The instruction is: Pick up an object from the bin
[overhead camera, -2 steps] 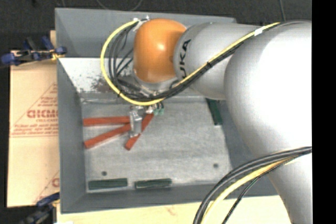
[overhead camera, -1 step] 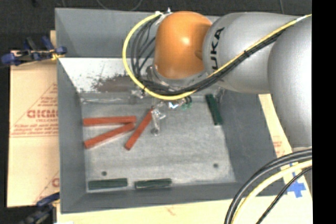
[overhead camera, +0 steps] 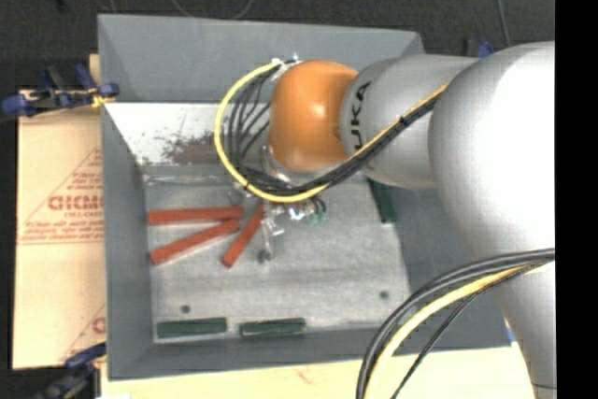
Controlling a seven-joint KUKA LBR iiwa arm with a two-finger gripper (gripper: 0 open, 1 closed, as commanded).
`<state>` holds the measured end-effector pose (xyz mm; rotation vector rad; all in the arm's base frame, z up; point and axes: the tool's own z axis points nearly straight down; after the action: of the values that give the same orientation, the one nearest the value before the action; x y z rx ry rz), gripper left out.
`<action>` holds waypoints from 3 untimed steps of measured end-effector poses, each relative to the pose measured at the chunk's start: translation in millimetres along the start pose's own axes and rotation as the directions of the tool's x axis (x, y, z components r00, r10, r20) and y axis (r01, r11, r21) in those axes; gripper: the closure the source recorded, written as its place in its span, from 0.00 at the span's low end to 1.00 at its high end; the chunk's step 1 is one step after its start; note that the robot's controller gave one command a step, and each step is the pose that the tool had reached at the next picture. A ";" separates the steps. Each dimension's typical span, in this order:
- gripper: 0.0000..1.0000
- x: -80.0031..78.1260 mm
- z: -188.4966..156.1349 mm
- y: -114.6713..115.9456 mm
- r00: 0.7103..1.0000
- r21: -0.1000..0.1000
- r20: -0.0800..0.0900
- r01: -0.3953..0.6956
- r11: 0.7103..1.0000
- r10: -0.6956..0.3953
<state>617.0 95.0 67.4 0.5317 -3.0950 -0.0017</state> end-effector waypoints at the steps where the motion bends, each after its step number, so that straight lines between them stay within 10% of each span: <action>1: 1.00 -1.8 -3.6 -0.1 1.000 0.001 0.005 -0.001 1.000 0.001; 2: 1.00 -2.2 -152.9 -21.9 1.000 0.006 0.014 0.025 1.000 -0.025; 3: 0.00 -0.8 -147.5 -20.5 1.000 0.002 0.006 0.025 1.000 -0.025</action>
Offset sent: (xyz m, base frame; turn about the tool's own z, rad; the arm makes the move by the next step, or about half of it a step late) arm 0.0000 0.0000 0.0000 0.0000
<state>624.9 75.8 214.8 0.5713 -3.0947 0.0000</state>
